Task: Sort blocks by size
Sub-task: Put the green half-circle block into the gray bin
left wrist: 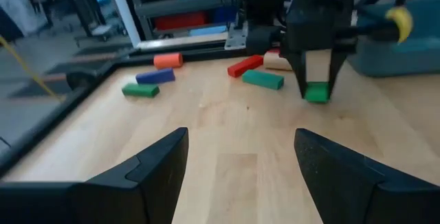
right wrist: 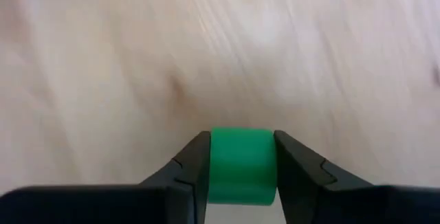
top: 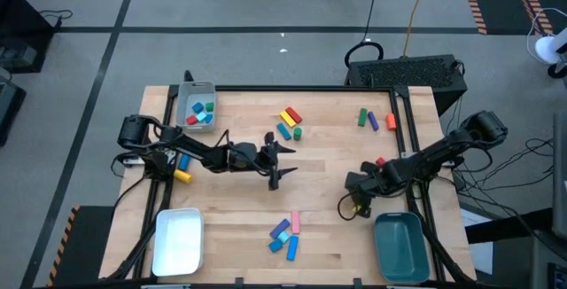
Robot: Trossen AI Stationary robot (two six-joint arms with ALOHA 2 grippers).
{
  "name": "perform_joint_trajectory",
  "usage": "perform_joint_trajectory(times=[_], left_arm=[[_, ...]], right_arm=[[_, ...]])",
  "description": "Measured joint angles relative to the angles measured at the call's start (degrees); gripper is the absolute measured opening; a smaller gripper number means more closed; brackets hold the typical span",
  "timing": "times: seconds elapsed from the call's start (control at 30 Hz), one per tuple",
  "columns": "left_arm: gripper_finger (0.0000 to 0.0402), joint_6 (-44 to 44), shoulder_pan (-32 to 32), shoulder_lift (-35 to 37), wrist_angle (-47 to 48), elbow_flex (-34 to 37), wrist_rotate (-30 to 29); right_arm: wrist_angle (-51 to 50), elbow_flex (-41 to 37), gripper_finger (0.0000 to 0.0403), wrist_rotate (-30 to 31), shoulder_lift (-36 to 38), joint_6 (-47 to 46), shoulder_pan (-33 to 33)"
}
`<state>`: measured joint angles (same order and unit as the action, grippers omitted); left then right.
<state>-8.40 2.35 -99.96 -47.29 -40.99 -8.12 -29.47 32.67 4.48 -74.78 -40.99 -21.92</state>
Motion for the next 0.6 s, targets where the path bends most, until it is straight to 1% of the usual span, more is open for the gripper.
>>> perform_joint_trajectory(times=[0.13,0.2,0.3,0.4,0.5,0.6], left_arm=[[0.0267,-5.8,0.9,0.0,-0.4,0.0,-0.1],[0.0267,-8.3,1.7,0.0,-0.5,0.0,-0.1],[0.0267,-8.9,2.7,0.0,-2.8,0.0,-0.1],[0.0267,-10.3,3.5,0.0,-4.8,0.0,-0.4],[0.0267,-15.6,4.7,0.0,-5.1,-0.4,-0.4],[0.0267,-21.5,5.9,0.0,-4.8,-0.6,-0.4]], right_arm=[[11.2,0.0,0.0123,0.7,1.3,4.3,1.6],[17.3,0.0,0.0126,2.9,2.1,6.7,2.5],[26.3,0.1,0.012,6.4,2.8,10.9,4.0],[34.7,0.1,0.0115,7.5,2.9,15.1,5.9],[41.0,0.1,0.0119,7.5,2.9,17.8,7.8],[44.6,0.1,0.0121,7.4,2.9,18.3,9.6]])
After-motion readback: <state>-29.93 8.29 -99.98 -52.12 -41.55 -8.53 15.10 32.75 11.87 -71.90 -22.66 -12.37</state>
